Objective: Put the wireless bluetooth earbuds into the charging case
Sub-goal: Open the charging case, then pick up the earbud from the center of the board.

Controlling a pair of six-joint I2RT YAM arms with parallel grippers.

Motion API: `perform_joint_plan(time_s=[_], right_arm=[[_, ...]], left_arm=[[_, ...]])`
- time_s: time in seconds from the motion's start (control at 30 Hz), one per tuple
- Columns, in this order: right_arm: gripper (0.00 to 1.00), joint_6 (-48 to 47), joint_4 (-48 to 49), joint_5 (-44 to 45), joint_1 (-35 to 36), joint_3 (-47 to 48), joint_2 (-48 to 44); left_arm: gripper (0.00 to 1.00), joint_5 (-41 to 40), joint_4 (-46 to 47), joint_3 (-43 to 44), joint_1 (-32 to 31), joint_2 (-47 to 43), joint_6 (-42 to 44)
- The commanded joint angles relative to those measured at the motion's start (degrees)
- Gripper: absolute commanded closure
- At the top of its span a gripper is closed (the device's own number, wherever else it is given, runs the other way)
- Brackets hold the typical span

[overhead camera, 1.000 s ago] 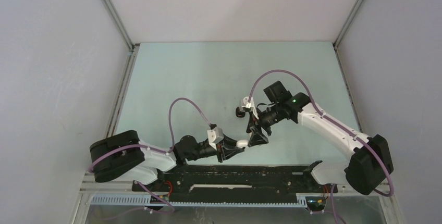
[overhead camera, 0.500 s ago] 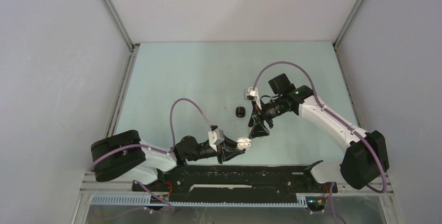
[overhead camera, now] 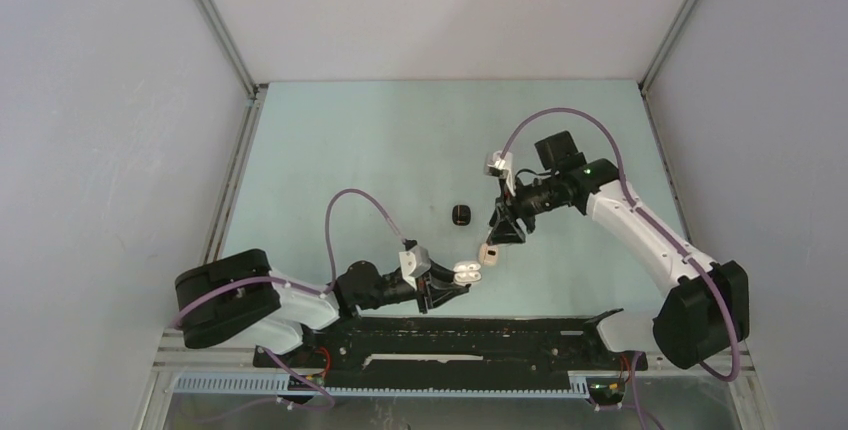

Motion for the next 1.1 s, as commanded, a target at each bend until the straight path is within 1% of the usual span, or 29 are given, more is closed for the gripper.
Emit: perform_joint_plan(time_s=[0.0,0.07,0.13,0.17,0.23,0.27,0.37,0.5,0.6,0.77,0.93,1.07], right_arm=[[0.51,0.85,5.13,9.85,-3.72,2.33,1.17],[0.62,1.77,7.75,16.01,-4.42,2.36,3.62],[0.71,3.59,10.1,22.11,-4.35,2.68,6.81],[0.74,5.23,10.6,25.68,-4.4,3.52,9.81],[0.76,8.19,8.34,27.1,-4.56,6.43,14.58],[0.76,9.96,7.65,27.02,-4.69,7.51,16.39],[0.68,14.19,8.56,27.37,-4.28,8.12,19.8],[0.58,16.4,10.61,32.8,-1.78,8.17,22.16],[0.56,17.19,11.65,35.25,-0.1,8.33,23.76],[0.57,16.65,11.15,39.98,1.78,9.17,26.12],[0.62,15.54,10.61,40.51,-1.16,8.58,24.9],[0.64,14.44,11.11,41.18,-3.97,7.62,23.77]], left_arm=[[1.0,-2.77,2.31,-1.0,-0.25,-3.27,0.81],[1.0,-3.32,1.66,-1.56,-0.29,-4.44,1.01],[1.0,-3.9,1.41,-2.12,-0.25,-5.31,1.02],[1.0,-4.3,1.34,-2.33,-0.25,-5.8,0.95],[1.0,-4.63,1.23,-2.84,-0.25,-6.69,0.75],[1.0,-4.83,1.17,-3.11,-0.25,-7.16,0.69],[1.0,-5.27,0.7,-3.98,-0.25,-8.7,0.63],[1.0,-5.63,-0.36,-4.85,-0.25,-10.23,0.72],[1.0,-5.82,-1.24,-5.19,-0.25,-11.29,0.76],[1.0,-6.2,-2.46,-5.51,-0.25,-12.79,0.85],[1.0,-6.61,-3.22,-6.12,-0.25,-14.13,0.93],[1.0,-6.68,-3.55,-6.42,-0.25,-14.56,1.07]])
